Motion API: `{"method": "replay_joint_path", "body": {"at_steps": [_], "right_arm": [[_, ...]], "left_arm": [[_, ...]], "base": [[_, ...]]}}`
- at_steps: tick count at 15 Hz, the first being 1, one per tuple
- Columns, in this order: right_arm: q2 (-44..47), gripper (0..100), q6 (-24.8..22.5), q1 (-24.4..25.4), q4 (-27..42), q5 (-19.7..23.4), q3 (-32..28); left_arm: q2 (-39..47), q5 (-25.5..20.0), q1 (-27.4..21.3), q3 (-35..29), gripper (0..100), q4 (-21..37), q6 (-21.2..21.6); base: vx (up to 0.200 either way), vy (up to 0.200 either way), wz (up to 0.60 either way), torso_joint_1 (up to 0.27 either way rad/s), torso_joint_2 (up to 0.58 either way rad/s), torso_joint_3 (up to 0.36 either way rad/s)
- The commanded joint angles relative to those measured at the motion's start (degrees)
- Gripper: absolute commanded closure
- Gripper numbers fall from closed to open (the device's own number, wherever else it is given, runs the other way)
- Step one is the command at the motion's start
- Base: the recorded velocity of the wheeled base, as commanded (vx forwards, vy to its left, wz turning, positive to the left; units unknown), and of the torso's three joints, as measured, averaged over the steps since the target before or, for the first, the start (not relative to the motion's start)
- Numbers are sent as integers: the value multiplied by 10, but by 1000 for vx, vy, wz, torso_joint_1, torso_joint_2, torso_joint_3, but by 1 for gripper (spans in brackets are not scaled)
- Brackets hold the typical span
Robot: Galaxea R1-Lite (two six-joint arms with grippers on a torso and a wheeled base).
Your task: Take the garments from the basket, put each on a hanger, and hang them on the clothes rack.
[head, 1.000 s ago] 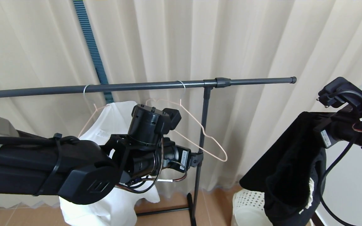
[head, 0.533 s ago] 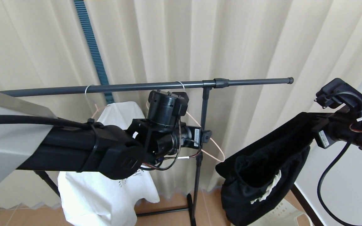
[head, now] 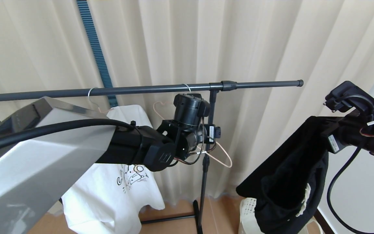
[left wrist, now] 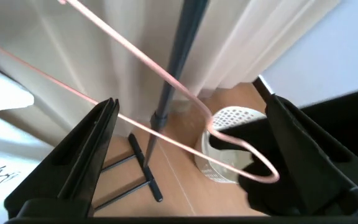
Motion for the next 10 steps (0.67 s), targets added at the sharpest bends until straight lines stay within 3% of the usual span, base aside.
{"method": "replay_joint_path", "body": {"at_steps": [1,5,10], "right_arm": [[0,100,0,1,0,0,1],[0,100,0,1,0,0,0],[1,100,0,2,0,4,1]], "left_arm": [[37,14,2,-22,0,0,4],[31,50,11,0,0,25,9],[-40,56,29,84,0,26,10]], "base": [[0,0,0,0,0,0],[0,0,0,0,0,0],[0,0,0,0,0,0]]}}
